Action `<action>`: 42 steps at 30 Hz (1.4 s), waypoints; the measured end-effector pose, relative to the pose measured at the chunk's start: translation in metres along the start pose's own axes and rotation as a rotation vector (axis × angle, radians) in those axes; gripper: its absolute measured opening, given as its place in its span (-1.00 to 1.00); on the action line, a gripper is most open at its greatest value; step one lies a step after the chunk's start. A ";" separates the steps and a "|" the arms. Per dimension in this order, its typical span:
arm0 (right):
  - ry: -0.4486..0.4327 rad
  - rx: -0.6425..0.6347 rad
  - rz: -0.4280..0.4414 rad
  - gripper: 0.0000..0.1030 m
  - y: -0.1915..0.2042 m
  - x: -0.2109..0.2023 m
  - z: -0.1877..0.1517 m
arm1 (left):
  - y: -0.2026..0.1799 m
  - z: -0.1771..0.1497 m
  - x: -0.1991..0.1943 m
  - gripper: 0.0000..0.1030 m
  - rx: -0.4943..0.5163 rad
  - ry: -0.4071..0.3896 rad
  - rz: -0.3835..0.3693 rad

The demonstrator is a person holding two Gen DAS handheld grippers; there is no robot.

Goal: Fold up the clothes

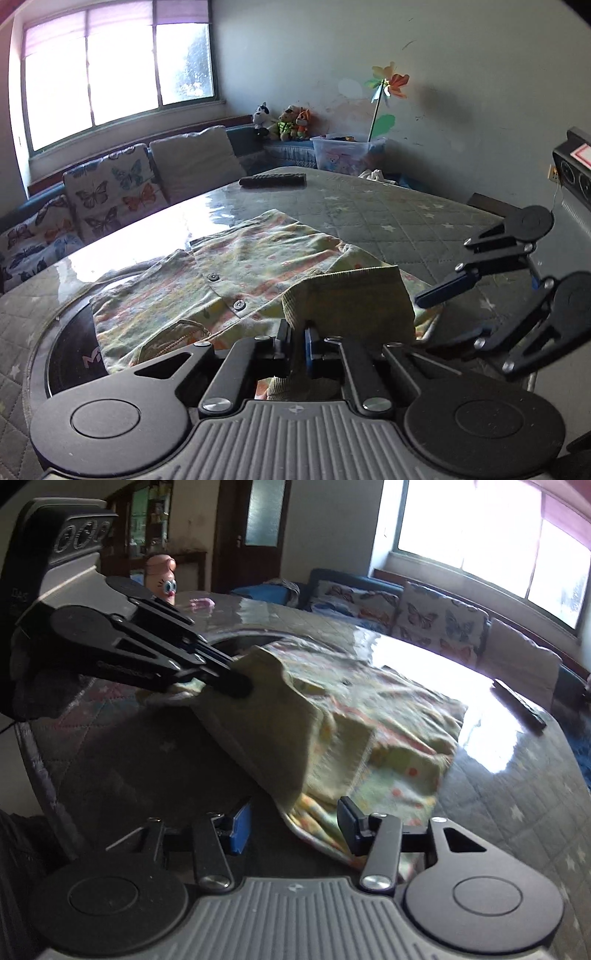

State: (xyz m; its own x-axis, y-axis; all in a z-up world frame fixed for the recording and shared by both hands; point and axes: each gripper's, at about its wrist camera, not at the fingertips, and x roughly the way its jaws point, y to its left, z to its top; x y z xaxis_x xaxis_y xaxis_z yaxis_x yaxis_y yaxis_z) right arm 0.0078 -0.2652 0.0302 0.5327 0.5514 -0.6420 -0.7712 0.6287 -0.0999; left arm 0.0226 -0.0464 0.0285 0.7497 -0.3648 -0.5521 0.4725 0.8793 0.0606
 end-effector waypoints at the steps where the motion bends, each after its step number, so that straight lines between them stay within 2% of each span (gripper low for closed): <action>1: -0.008 -0.004 0.008 -0.03 0.001 0.005 0.002 | 0.002 0.000 0.001 -0.85 -0.009 0.003 -0.002; 4: -0.017 -0.025 0.015 -0.15 0.003 0.021 0.007 | 0.007 0.000 0.001 -0.85 -0.033 0.010 -0.006; 5: -0.016 -0.011 0.022 -0.22 0.001 0.023 0.009 | 0.008 -0.001 -0.001 -0.85 -0.038 0.011 -0.006; 6: -0.015 0.003 0.029 -0.44 -0.001 0.024 0.011 | 0.009 -0.002 -0.002 -0.84 -0.040 0.015 -0.007; 10: -0.012 0.055 0.051 -0.66 -0.008 0.028 0.019 | 0.010 -0.009 -0.014 -0.76 -0.028 0.012 0.010; 11: -0.014 0.077 0.058 -0.67 -0.011 0.028 0.021 | 0.011 -0.012 -0.019 -0.71 -0.026 0.010 0.013; 14: -0.020 0.134 0.072 -0.72 -0.019 0.026 0.031 | 0.011 -0.022 -0.033 -0.14 0.005 0.009 0.043; 18: -0.045 0.166 0.074 -0.75 -0.027 0.025 0.042 | 0.007 -0.037 -0.043 -0.13 0.079 0.028 0.077; 23: -0.071 0.169 0.057 -0.76 -0.031 0.024 0.050 | 0.000 -0.053 -0.034 -0.13 0.202 0.045 0.182; 25: -0.072 0.172 0.048 -0.77 -0.031 0.025 0.049 | 0.000 -0.057 -0.030 -0.13 0.240 0.040 0.223; 26: -0.075 0.176 0.044 -0.77 -0.030 0.024 0.049 | 0.000 -0.058 -0.028 -0.24 0.253 0.041 0.238; 27: -0.077 0.179 0.043 -0.79 -0.029 0.024 0.048 | 0.001 -0.060 -0.027 -0.51 0.266 0.042 0.253; 30: -0.091 0.191 0.049 -0.82 -0.025 0.019 0.044 | 0.006 -0.060 -0.032 -0.86 0.241 0.043 0.245; 35: -0.126 0.189 0.068 -0.84 -0.020 -0.001 0.041 | 0.004 -0.051 -0.064 -0.89 0.215 0.014 0.198; 42: -0.154 0.160 0.130 -0.84 0.003 -0.072 0.033 | -0.020 -0.045 -0.130 -0.89 0.199 0.001 0.087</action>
State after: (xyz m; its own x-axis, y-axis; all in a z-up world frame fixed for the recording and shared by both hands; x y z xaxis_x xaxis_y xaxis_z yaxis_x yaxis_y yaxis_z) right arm -0.0211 -0.2849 0.1008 0.4886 0.7027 -0.5172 -0.7785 0.6188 0.1053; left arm -0.1050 -0.0033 0.0618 0.7914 -0.2899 -0.5381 0.4880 0.8298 0.2707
